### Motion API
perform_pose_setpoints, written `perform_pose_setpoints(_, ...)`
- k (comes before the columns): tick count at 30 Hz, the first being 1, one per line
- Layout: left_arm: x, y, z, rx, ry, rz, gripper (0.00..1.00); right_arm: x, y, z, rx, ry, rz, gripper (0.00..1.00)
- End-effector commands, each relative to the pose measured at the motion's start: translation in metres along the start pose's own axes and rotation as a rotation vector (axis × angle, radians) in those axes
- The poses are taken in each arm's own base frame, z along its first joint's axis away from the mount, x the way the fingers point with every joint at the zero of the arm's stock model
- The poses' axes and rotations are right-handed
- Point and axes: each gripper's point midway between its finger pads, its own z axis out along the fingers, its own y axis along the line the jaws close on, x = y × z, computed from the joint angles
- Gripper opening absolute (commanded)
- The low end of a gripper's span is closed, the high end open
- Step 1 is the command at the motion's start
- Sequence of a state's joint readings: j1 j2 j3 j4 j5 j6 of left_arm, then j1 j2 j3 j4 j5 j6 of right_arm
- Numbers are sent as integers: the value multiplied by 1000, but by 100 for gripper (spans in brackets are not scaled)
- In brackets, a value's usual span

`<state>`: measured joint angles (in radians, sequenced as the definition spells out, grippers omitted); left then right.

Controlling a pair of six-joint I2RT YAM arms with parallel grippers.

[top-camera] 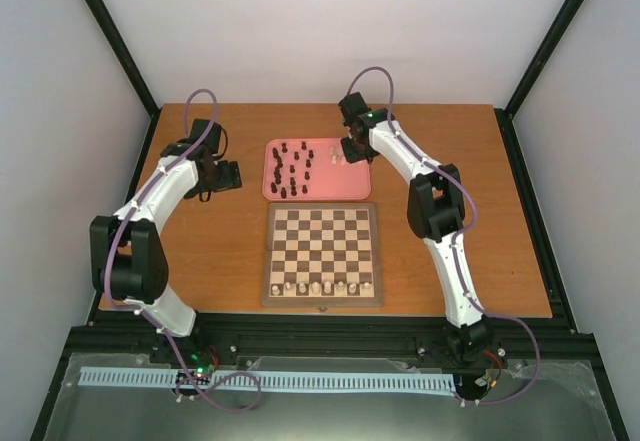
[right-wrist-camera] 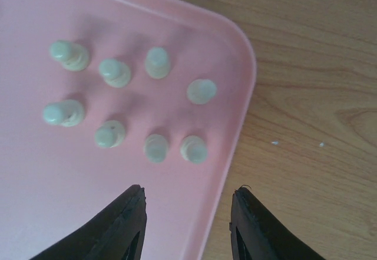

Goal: Set up the chess pieces on the board
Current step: Pick up the chess piece from the storage box.

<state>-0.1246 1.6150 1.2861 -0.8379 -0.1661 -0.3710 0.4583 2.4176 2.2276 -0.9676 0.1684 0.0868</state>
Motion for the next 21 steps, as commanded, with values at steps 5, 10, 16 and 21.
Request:
perform_pose_setpoints(5,3,-4,11,1,27,-8,100,-23,-13,5,4,-65,38,37)
perform_pose_setpoints(10,4,-4,14,-3,36,-7,100,-22,-13,16,-14,-52,46,33)
perform_pose_setpoints(16,5,-4,18,-8,44,-1,100,-24,-20,24,-7,-54,72,32)
perform_pose_setpoints(21,2,-6,21,-8,48,1,100,-23,-23,28,-7,-47,71,30)
